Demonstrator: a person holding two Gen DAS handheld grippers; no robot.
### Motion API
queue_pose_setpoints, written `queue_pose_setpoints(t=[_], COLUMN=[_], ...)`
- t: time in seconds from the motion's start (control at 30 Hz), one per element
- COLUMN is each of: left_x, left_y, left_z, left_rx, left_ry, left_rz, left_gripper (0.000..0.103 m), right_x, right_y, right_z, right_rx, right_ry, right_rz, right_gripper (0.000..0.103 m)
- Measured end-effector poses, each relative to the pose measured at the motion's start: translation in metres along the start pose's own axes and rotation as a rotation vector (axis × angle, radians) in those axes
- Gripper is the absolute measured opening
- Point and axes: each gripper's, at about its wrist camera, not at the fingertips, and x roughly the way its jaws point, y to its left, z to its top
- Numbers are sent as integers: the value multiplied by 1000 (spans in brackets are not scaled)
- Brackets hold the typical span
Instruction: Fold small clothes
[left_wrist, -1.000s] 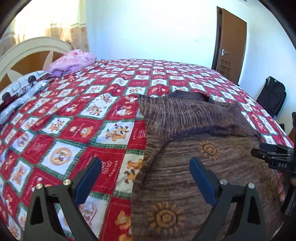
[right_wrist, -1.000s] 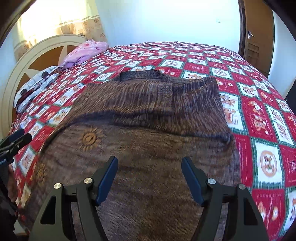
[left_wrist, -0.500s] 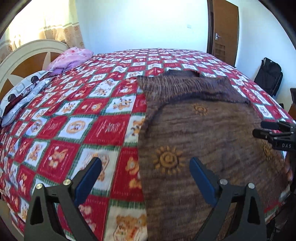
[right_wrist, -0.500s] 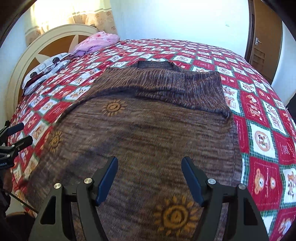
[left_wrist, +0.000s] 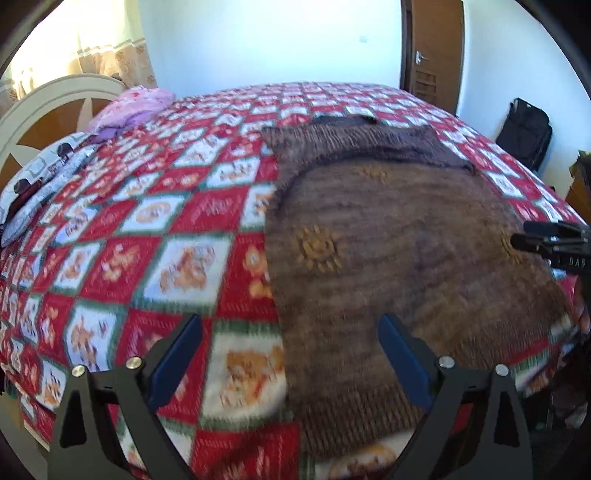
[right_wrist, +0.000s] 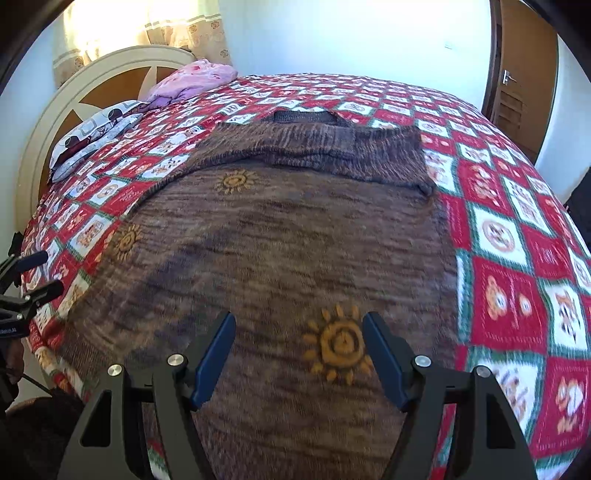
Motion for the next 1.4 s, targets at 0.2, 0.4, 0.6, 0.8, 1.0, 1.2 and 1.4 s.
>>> queue_pose_setpoints(t=[0.2,0.4,0.6,0.8,1.0,1.2,1.4], left_x=[11,12,15,12,13,13,14], left_y=[-4,-7,-3,1,-8,-8,-9], left_z=[-27,-32,-44,-46,-44,-43,-43], left_rx=[-22,-60,-128,-160,-121,-116,-121], left_ry=[106,140,199,194,181,164,158], left_rz=[-77,-151,-195,-198,-197,-213,-208], left_gripper=[97,88,74,66,63,25,23], right_x=[-17,-38,-48,-48,-52,-66,-67], right_y=[-12,-27,-42,-49,-54,-71,-80], right_z=[-37,-67,-84,-91,-95,-104,-107], right_rx=[34,83,109,141,170,227,255], right_ry=[34,24,11,-3,-15,-34,-33], right_rz=[-35,-80,-112,-93,-86,-112,-120], right_gripper=[72,72,72,72,72,72,72])
